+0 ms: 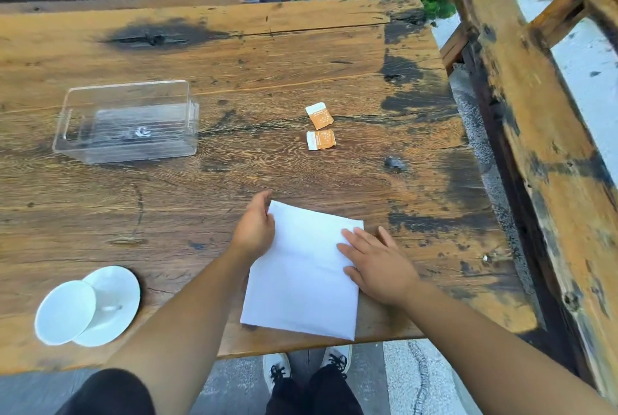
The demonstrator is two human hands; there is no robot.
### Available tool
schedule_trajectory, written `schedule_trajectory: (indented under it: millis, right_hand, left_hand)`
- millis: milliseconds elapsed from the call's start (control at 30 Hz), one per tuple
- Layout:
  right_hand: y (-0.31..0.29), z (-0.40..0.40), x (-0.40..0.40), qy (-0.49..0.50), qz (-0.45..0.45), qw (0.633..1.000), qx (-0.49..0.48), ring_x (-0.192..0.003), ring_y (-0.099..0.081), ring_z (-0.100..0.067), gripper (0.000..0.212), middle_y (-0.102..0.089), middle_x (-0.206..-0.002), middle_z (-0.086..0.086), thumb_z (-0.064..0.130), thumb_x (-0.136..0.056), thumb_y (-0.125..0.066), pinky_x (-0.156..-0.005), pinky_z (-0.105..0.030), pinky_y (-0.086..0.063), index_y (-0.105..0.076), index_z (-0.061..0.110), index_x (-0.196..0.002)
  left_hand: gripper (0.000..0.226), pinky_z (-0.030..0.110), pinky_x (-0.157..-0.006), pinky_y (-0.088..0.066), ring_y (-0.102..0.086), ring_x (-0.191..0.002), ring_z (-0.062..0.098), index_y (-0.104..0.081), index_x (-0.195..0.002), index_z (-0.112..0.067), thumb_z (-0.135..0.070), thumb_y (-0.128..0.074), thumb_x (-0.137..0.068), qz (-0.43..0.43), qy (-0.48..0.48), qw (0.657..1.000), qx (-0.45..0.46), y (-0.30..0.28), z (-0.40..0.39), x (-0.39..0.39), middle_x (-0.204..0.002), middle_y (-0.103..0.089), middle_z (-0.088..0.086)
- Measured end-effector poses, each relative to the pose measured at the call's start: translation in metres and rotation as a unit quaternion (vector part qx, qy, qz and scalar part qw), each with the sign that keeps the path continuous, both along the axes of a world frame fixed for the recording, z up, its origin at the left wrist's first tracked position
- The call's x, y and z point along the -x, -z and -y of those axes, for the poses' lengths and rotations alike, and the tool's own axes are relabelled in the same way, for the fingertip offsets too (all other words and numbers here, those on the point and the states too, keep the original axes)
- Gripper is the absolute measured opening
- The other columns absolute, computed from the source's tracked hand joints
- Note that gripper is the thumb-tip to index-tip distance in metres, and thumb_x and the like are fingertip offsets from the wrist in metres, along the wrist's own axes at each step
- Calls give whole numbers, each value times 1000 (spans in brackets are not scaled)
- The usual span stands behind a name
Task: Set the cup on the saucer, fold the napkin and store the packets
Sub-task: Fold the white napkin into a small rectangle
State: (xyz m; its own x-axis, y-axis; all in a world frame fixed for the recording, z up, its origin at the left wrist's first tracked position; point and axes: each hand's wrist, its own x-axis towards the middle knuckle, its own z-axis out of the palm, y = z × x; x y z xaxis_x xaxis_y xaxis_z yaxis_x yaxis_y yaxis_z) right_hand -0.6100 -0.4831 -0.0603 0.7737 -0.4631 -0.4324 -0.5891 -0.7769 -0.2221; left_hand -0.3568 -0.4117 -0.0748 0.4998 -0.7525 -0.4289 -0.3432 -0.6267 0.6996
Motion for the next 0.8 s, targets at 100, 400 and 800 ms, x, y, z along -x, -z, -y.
schedule_trajectory:
  millis: [100,400,800]
  right_hand:
    - [0,-8,0,4,-40,998,57,-137,-33,-26,51,-30,-155,-1,46,-96,-33,-113,-47,-21,-36,23,-142]
    - [-1,-62,69,55,-7,990,127,-109,-57,-32,52,-65,-110,-9,53,-83,-43,-99,-48,-32,-65,13,-107]
    - [0,-90,95,-43,22,994,94,-125,-53,-26,60,-60,-132,-5,53,-66,-75,-108,-52,-16,-63,22,-116]
  left_hand:
    - [48,42,-90,-39,-47,-114,33,-38,-136,-14,-4,-41,-89,210,18,975,-69,-12,-4,10,-130,-44,14]
    - [62,46,-103,-41,-42,-132,27,-48,-132,-17,-57,-38,-86,291,530,797,-3,-11,-132,119,-144,-46,5]
    - [61,43,-93,-49,-52,-124,24,-53,-129,-16,-39,-70,-75,357,505,786,7,1,-161,84,-139,-53,4]
